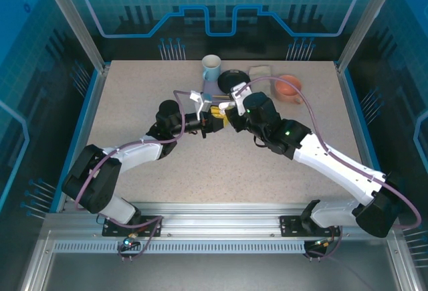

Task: Insert the wireless bluetooth earbuds into the charging case

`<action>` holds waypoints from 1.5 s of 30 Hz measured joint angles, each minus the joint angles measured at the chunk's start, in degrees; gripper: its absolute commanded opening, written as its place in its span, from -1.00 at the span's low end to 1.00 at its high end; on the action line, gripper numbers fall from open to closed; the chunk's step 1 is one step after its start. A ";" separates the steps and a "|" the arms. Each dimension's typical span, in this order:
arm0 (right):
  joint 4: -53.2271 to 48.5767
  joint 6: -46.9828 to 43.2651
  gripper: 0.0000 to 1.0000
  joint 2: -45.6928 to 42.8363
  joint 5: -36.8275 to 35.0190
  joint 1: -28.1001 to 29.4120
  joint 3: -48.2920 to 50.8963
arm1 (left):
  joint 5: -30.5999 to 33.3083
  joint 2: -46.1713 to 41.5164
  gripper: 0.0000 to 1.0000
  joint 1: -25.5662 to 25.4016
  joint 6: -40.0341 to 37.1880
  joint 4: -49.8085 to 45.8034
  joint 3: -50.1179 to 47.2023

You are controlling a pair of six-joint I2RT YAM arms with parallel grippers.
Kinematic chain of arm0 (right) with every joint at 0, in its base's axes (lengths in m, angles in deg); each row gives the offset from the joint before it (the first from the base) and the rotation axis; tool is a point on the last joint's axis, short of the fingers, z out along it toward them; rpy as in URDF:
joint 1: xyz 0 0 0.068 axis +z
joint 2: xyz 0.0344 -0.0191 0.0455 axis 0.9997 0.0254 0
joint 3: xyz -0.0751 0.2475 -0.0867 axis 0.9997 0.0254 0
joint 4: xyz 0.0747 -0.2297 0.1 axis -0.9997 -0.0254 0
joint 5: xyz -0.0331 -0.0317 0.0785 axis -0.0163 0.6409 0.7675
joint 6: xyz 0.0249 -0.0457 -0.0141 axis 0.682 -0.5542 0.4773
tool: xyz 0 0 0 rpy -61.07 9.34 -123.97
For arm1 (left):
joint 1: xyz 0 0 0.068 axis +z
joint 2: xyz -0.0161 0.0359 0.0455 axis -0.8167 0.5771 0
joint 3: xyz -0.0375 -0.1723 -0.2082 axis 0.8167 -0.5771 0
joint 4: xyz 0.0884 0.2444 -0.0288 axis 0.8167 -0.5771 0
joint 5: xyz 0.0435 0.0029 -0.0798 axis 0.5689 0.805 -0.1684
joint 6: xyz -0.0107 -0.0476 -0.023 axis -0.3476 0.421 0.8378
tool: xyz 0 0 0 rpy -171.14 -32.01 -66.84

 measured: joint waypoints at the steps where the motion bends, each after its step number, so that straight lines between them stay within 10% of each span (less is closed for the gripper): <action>1: 0.00 -0.02 -0.24 -0.02 -0.04 0.09 -0.02 | 0.00 0.00 -1.00 0.00 0.00 0.00 0.00; 26: -4.26 13.42 0.30 -2.64 11.56 -8.87 -8.94 | -0.39 0.00 -1.00 -0.02 -0.11 1.38 0.00; 45: -6.97 19.43 0.41 12.96 43.06 -21.05 -15.85 | -6.03 0.02 -1.00 -0.02 -0.68 0.85 0.59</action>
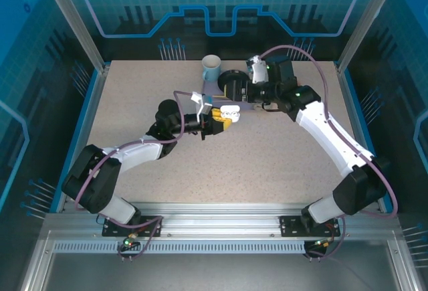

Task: Insert the wireless bluetooth earbuds into the charging case

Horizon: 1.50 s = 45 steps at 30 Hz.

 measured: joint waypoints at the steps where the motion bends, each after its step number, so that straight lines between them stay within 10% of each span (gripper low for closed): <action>1: -0.02 0.15 0.41 0.37 0.94 0.00 0.00 | 0.00 0.00 -1.00 0.00 -0.02 -0.04 0.13; 28: -1.66 1.95 0.31 -10.86 6.71 4.22 5.03 | 0.28 4.96 -1.00 -0.31 0.20 -0.85 3.98; 45: -10.56 7.13 0.35 -18.08 -15.80 -3.80 15.47 | 6.84 8.37 -1.00 -2.16 4.52 -11.98 4.04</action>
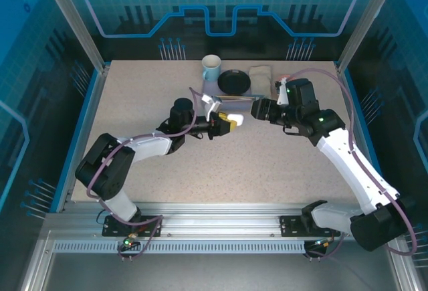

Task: Insert the wireless bluetooth earbuds into the charging case

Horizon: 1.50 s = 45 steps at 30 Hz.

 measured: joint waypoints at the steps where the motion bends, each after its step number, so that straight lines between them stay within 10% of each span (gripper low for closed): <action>1: -0.35 0.35 0.35 -0.28 -0.92 -0.44 0.79 | 0.59 0.46 -1.00 -0.33 0.70 -1.51 0.15; 33: -1.92 2.19 0.36 -5.25 -6.43 -5.33 7.08 | 13.92 19.71 -0.83 -2.45 14.10 -44.22 23.69; 43: -2.01 2.16 0.37 -6.27 -6.10 -6.62 7.39 | 16.59 21.53 0.09 -2.93 14.27 -51.39 26.99; 45: -2.03 2.14 0.37 -6.58 -5.97 -6.91 7.39 | 17.38 21.53 0.96 -2.93 14.27 -52.41 26.99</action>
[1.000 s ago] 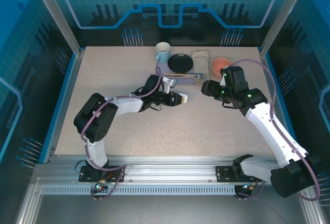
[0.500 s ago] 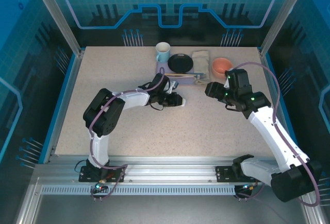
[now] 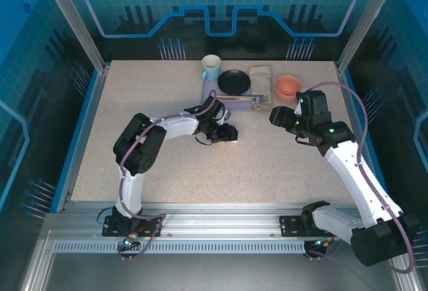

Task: Insert the wireless bluetooth earbuds into the charging case

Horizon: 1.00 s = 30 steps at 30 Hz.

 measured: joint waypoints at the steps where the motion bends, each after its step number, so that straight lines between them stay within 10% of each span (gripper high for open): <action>1: 0.00 0.00 0.38 -0.09 0.00 -0.09 0.00 | -0.35 -0.02 0.98 0.02 0.44 0.09 0.07; 5: -0.26 -0.33 0.52 -0.31 0.24 -0.57 0.00 | 1.42 -1.07 0.98 -0.96 0.85 -1.29 1.20; 8: -0.98 -0.33 1.00 -0.42 0.22 -1.01 0.00 | 4.66 -2.10 0.98 -0.66 0.70 -4.04 1.20; 20: -4.48 -3.67 1.00 0.24 -11.50 -3.85 -2.34 | 21.49 -25.40 0.98 2.78 -8.09 -11.45 -2.10; 30: 26.82 -20.35 1.00 3.74 -30.10 -5.01 22.16 | 34.51 -51.36 0.98 6.25 -29.22 9.01 -25.83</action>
